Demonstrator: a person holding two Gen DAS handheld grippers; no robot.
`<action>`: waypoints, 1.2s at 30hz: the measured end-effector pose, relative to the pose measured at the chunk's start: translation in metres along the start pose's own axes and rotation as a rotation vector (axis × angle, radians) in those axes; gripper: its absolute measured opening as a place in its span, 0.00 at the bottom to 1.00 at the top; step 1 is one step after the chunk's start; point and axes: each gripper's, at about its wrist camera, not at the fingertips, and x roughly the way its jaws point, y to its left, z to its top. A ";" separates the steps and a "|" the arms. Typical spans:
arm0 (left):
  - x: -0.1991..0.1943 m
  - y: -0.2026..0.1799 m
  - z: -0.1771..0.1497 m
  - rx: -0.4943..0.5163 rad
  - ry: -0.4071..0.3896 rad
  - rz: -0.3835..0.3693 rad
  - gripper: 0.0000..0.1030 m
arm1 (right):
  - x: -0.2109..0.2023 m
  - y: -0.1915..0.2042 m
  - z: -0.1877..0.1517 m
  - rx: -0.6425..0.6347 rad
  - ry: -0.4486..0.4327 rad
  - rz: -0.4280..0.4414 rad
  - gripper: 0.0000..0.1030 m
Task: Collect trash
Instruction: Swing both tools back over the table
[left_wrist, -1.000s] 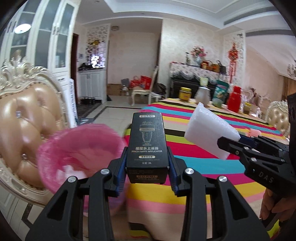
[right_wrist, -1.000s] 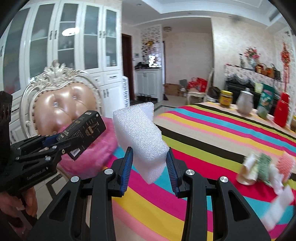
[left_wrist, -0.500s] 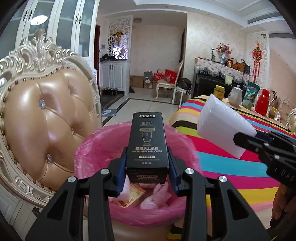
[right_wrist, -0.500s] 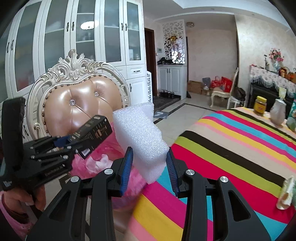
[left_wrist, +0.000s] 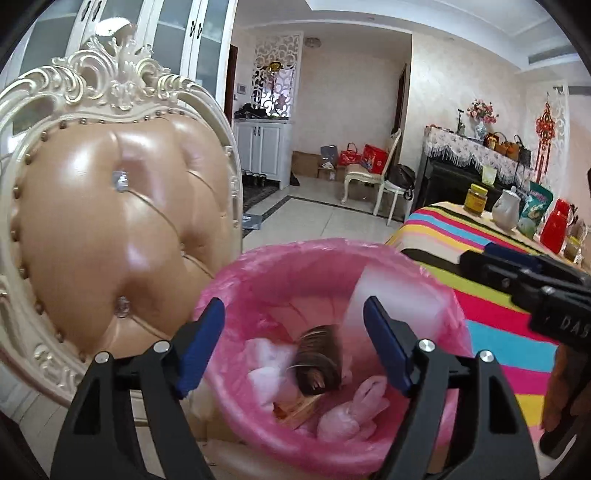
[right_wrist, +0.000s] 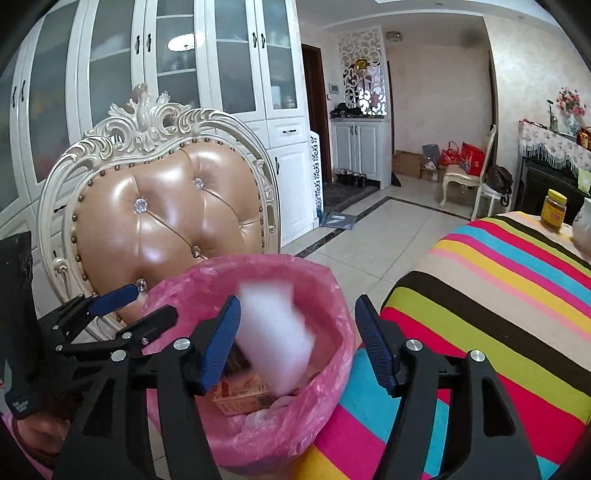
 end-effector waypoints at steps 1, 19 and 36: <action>-0.003 0.000 -0.002 0.008 -0.002 0.010 0.73 | -0.005 -0.001 -0.002 -0.003 -0.007 -0.010 0.60; -0.061 -0.126 -0.013 0.137 -0.045 -0.147 0.94 | -0.162 -0.072 -0.072 0.034 -0.089 -0.201 0.60; -0.082 -0.343 -0.063 0.324 0.033 -0.446 0.95 | -0.305 -0.209 -0.179 0.248 -0.059 -0.521 0.61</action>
